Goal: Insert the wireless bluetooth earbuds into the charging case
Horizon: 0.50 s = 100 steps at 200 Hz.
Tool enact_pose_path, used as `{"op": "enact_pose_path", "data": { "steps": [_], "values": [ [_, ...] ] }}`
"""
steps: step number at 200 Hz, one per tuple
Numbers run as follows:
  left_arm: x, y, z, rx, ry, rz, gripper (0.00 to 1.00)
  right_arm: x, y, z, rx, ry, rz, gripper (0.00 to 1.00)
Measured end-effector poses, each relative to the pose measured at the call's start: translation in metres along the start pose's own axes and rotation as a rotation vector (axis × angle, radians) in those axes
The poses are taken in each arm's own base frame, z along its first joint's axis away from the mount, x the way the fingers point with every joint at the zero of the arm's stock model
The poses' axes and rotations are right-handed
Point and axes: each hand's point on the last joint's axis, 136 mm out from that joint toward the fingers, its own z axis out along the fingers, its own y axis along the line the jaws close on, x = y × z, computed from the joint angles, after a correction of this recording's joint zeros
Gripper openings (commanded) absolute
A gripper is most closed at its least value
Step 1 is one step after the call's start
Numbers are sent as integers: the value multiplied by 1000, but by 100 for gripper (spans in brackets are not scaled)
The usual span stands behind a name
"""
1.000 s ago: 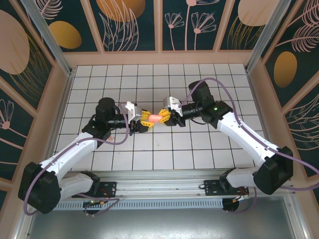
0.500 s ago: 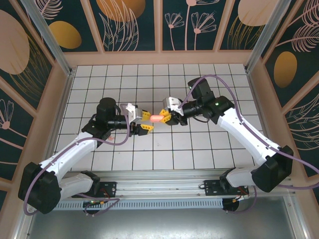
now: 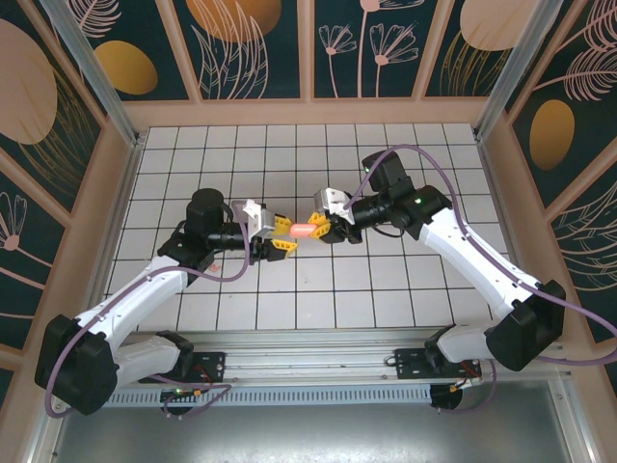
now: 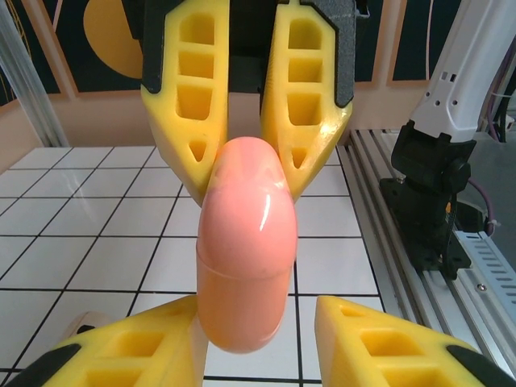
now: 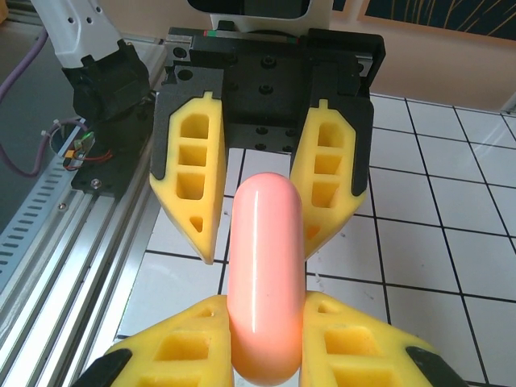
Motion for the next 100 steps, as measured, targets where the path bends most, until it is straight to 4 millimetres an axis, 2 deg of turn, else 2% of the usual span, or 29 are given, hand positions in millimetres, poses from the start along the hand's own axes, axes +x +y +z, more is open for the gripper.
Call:
{"op": "enact_pose_path", "data": {
  "steps": [41,78,100],
  "values": [
    [-3,0,0,-1,-10,4,32,-2,1,1,-5,-9,-3,16],
    [-6,0,0,-2,-18,9,35,-1,4,3,-16,-13,-2,16],
    [-7,0,1,-2,-20,10,27,-1,4,4,-19,-12,3,16]
  ]
}}
